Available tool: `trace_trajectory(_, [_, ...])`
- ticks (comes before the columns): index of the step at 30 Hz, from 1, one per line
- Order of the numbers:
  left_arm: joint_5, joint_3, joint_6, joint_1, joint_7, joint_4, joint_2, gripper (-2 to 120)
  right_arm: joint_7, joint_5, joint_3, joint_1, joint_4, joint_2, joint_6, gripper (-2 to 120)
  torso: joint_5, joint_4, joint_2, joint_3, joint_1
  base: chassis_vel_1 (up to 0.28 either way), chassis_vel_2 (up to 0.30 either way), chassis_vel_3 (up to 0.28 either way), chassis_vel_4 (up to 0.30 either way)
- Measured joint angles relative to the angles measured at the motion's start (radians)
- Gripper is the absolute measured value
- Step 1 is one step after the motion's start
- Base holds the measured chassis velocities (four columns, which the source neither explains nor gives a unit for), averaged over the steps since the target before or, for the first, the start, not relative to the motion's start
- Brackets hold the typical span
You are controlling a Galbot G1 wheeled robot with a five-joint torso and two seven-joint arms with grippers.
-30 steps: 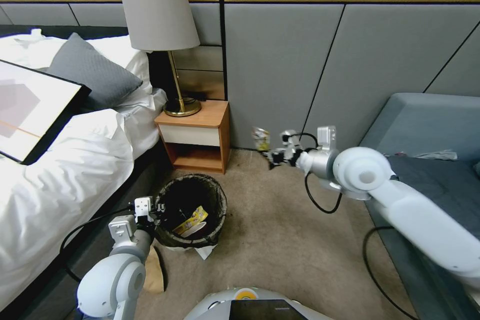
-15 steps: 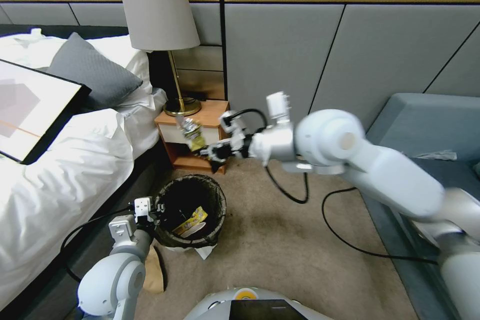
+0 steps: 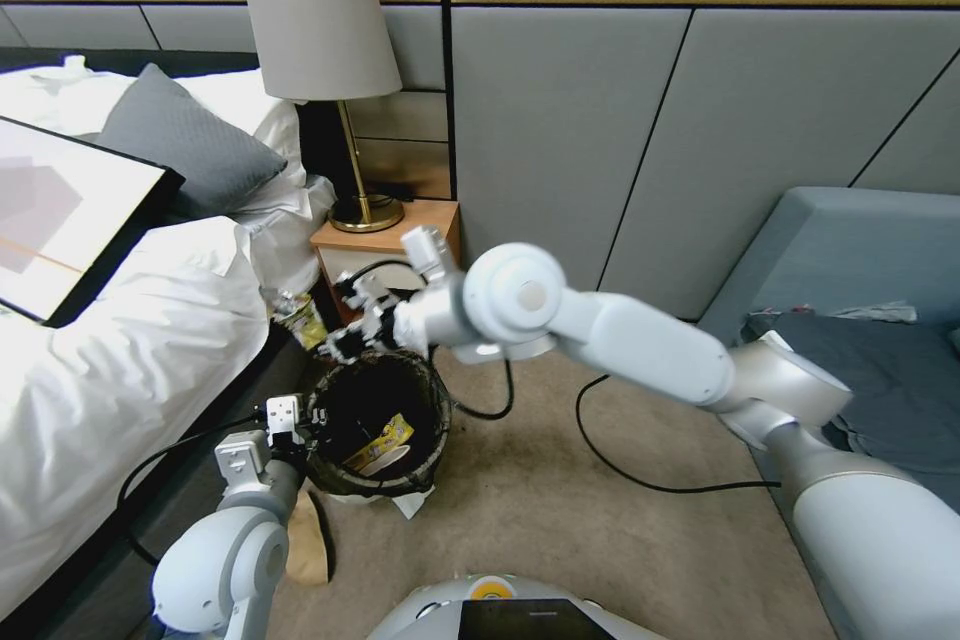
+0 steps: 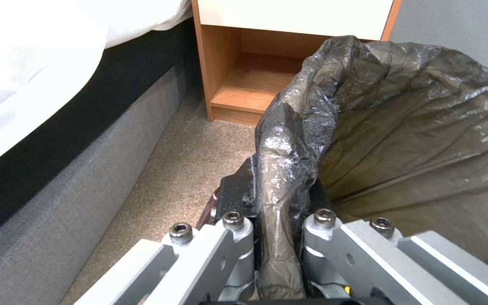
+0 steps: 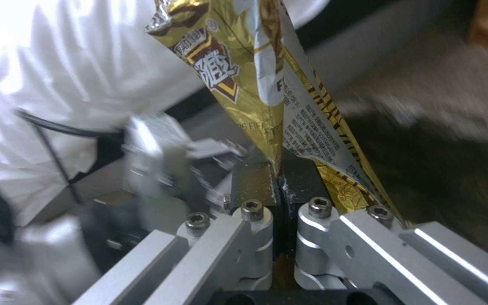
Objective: Pick up the trash bin, then pick up the garbage from the floor and place it into the trash bin.
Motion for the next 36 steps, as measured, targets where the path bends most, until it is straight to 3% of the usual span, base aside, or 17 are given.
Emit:
trace_trajectory(16, [0.002, -0.005, 0.000, -0.011, 0.000, 0.014, -0.004, 4, 0.002, -0.105, -0.047, -0.102, -0.053, 0.019, 0.000, 0, -0.0001, 0.0006, 0.000, 0.000, 0.000, 0.000, 0.000, 0.000, 0.000])
trace_trajectory(30, [0.002, -0.005, 0.000, -0.019, 0.000, 0.019, -0.012, 4, -0.005, -0.105, -0.047, -0.119, -0.062, 0.004, 0.000, 0, -0.0001, 0.0004, 0.000, 0.000, 0.000, 0.000, 0.000, 0.000, 0.000])
trace_trajectory(33, [0.002, -0.005, 0.000, -0.017, 0.000, 0.019, -0.014, 4, -0.012, -0.108, -0.047, -0.120, -0.066, 0.007, 0.000, 5, -0.0001, 0.0006, 0.000, 0.000, 0.000, 0.000, 0.000, 0.000, 0.000])
trace_trajectory(36, [0.002, -0.006, 0.000, -0.015, 0.000, 0.019, -0.016, 4, -0.016, -0.114, -0.043, -0.125, -0.073, 0.007, 0.000, 22, -0.0001, 0.0005, 0.000, 0.000, 0.000, 0.000, 0.000, 0.000, 0.000])
